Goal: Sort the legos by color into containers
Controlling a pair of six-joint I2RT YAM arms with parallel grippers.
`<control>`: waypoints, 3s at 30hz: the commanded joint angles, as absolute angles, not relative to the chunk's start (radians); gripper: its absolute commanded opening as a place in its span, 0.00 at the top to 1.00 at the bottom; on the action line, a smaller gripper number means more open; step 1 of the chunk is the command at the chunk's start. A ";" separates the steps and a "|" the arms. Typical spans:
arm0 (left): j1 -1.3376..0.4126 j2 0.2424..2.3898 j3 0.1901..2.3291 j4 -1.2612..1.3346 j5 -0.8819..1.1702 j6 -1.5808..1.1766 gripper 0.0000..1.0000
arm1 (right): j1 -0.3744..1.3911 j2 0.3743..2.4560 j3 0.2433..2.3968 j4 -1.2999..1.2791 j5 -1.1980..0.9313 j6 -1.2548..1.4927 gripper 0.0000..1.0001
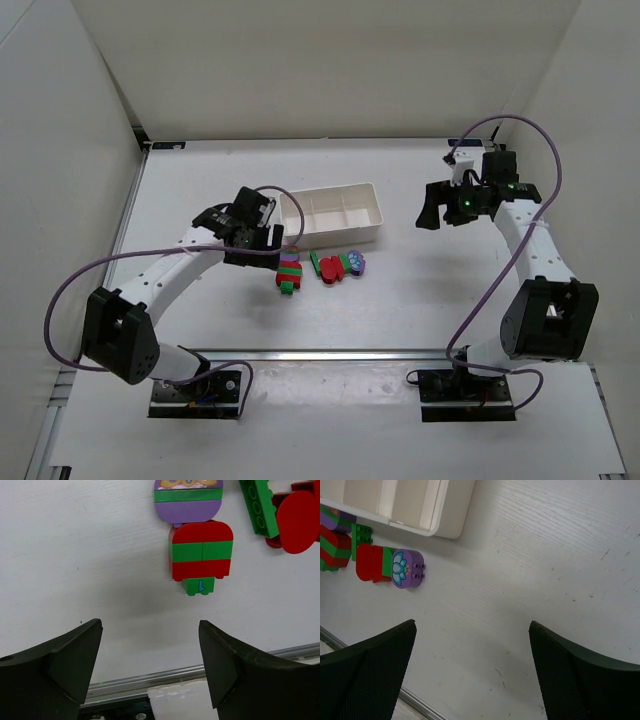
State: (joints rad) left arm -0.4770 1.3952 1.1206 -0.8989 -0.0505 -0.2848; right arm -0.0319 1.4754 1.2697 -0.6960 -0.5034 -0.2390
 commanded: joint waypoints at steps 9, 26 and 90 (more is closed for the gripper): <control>-0.560 1.560 1.215 -0.845 -0.181 -0.425 0.01 | -0.029 1.344 1.164 -0.704 -0.456 -0.239 0.03; -0.652 1.597 1.088 -0.499 -0.144 -0.431 0.01 | -0.031 1.319 1.147 -0.744 -0.442 -0.273 0.03; -0.681 1.084 0.954 -0.463 0.181 0.161 0.90 | 0.388 1.722 1.633 -0.587 -0.821 0.316 0.11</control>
